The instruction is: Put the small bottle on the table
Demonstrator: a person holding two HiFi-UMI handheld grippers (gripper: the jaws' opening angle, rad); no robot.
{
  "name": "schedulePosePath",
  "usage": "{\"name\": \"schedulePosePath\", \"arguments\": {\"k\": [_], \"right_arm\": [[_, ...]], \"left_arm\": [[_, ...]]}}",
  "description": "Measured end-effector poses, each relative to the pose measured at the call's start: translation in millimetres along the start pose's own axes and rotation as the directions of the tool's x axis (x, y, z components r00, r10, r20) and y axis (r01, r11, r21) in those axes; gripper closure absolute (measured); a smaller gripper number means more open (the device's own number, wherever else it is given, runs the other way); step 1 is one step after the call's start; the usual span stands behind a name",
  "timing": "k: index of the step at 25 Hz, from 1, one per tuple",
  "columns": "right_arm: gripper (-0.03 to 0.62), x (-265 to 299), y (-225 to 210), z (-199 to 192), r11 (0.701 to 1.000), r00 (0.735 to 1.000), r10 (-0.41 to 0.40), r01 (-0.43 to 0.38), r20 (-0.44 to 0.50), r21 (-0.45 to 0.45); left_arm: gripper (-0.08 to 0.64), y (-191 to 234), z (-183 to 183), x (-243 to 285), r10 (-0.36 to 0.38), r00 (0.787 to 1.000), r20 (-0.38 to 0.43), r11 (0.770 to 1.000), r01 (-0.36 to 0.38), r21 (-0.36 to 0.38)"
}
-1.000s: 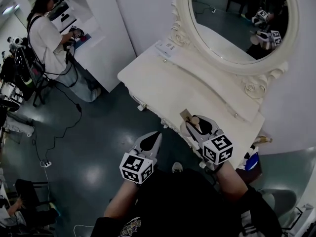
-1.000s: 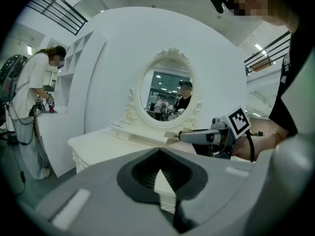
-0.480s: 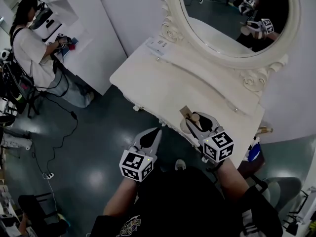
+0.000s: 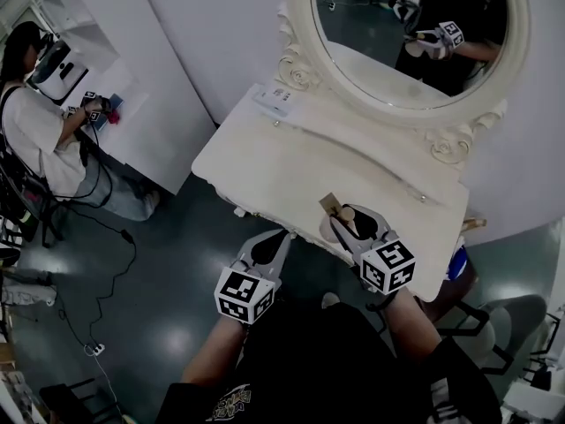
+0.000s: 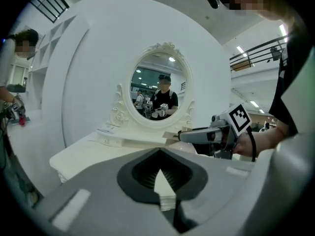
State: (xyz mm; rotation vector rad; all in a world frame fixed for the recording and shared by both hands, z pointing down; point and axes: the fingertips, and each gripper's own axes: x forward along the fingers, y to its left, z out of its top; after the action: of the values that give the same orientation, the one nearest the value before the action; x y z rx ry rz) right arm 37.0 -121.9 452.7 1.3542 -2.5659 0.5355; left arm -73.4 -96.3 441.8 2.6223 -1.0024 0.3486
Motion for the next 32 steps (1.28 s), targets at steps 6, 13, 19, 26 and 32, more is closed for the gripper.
{"name": "schedulePosePath", "arguments": {"k": [6,13,19,26,32], "right_arm": [[0.426,9.3,7.3,4.2,0.998,0.998,-0.057,0.057,0.006,0.019],[0.426,25.5,19.5,-1.4,0.991,0.993,-0.114,0.111,0.034,0.072],[0.426,38.0,26.0,-14.2,0.981,0.986,-0.165,0.161,0.035,0.105],[0.426,40.2,30.5,-19.1,0.962,0.969,-0.244,0.239,0.027,0.13],[0.426,40.0,38.9,-12.1,0.954,0.96,-0.278,0.273,0.025,0.121]], "left_arm": [[0.56,16.1,2.8,0.0,-0.061,0.998,-0.005,0.998,0.061,0.005],[0.56,38.6,-8.3,-4.4,-0.126,0.989,-0.075,0.991,0.128,0.025],[0.56,51.9,-16.8,-2.9,-0.181,0.978,-0.107,0.982,0.186,0.039],[0.56,62.1,-18.8,0.4,-0.253,0.961,-0.113,0.965,0.259,0.041],[0.56,66.4,-8.2,-3.2,-0.287,0.954,-0.082,0.955,0.292,0.048]]}}
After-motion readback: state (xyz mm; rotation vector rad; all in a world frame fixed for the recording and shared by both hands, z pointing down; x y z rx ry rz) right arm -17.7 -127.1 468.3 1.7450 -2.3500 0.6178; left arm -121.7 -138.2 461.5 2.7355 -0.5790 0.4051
